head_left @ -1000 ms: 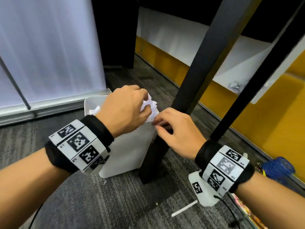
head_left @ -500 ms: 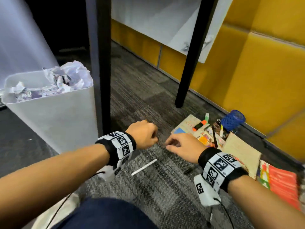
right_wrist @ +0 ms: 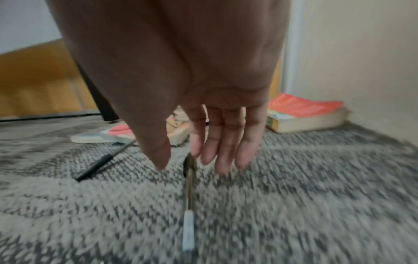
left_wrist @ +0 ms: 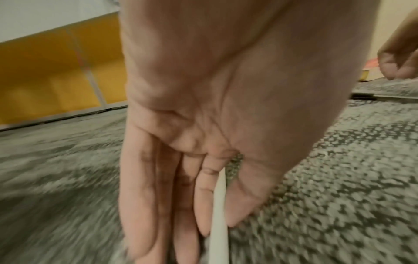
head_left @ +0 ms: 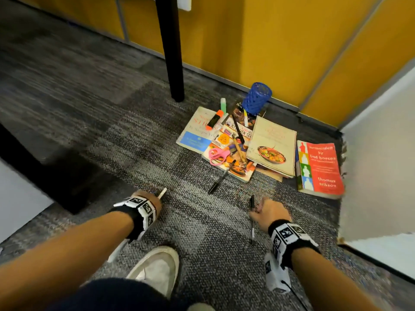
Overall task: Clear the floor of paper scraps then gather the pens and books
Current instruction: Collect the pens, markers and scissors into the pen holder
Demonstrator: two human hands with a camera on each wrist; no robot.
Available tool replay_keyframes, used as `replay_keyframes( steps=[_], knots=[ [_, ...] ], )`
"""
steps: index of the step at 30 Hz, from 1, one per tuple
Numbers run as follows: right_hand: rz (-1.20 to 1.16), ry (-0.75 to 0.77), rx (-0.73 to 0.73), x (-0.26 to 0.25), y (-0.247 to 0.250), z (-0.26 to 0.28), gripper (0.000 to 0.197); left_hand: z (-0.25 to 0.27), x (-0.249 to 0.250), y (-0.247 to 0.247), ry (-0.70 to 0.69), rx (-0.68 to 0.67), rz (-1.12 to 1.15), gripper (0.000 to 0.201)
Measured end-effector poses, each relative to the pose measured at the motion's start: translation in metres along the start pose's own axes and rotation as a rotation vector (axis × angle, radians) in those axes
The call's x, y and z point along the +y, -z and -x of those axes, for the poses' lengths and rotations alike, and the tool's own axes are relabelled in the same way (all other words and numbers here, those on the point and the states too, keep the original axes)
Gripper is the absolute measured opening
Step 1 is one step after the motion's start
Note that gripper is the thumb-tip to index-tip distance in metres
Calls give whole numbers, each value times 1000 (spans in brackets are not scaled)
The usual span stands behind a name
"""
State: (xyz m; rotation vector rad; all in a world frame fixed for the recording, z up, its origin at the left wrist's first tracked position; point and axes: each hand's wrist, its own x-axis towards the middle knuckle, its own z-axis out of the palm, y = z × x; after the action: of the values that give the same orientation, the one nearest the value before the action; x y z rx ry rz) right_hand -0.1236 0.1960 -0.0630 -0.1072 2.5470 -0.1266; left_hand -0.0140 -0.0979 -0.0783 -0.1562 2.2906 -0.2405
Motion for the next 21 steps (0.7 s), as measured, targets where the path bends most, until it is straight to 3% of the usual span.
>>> replay_keyframes(
  steps=[5,10,14,17,21],
  knots=[
    [-54,-113,-4,2,-46,-7,55,-13,32,41,-55,202,178,35],
    [-96,-47,49,-1,-46,-3,32,-23,61,67,-223,416,437,25],
    [-416,72,173,-4,-23,11,6,-37,66,75,-320,478,688,29],
    [-384,169,313,-15,-1,24,12,-41,69,82,-384,525,778,35],
    [-210,323,441,-33,19,31,34,-46,73,89,-541,424,1008,35]
  ],
)
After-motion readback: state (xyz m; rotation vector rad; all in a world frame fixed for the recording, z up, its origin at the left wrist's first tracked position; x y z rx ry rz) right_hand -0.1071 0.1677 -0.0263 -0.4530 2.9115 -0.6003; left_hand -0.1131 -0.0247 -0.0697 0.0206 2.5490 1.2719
